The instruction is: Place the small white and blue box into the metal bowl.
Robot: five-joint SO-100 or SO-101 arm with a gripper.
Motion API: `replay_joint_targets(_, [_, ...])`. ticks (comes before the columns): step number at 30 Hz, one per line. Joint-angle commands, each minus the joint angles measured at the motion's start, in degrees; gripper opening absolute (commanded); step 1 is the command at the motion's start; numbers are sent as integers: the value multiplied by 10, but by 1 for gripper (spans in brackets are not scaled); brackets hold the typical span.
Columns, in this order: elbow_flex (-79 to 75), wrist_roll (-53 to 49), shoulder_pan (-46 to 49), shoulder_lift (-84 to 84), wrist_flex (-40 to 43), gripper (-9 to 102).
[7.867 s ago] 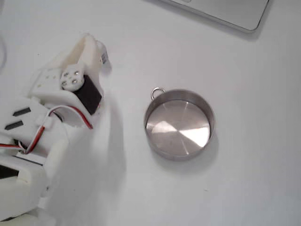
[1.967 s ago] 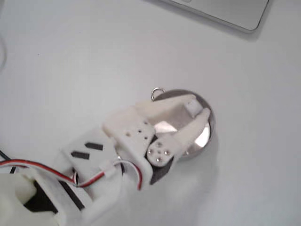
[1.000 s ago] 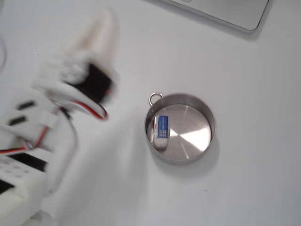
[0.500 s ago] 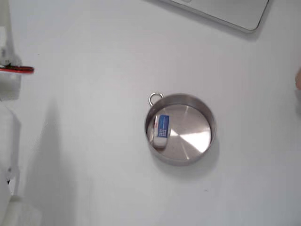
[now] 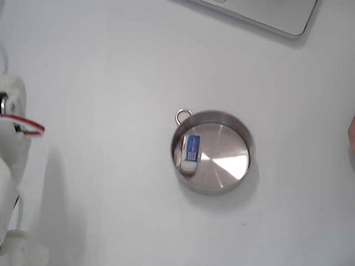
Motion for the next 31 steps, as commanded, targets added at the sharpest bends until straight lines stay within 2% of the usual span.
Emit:
replay_joint_targets(1, [33, 5, -3, 21, 63, -5])
replay_joint_targets(31, [33, 5, -3, 21, 47, -5])
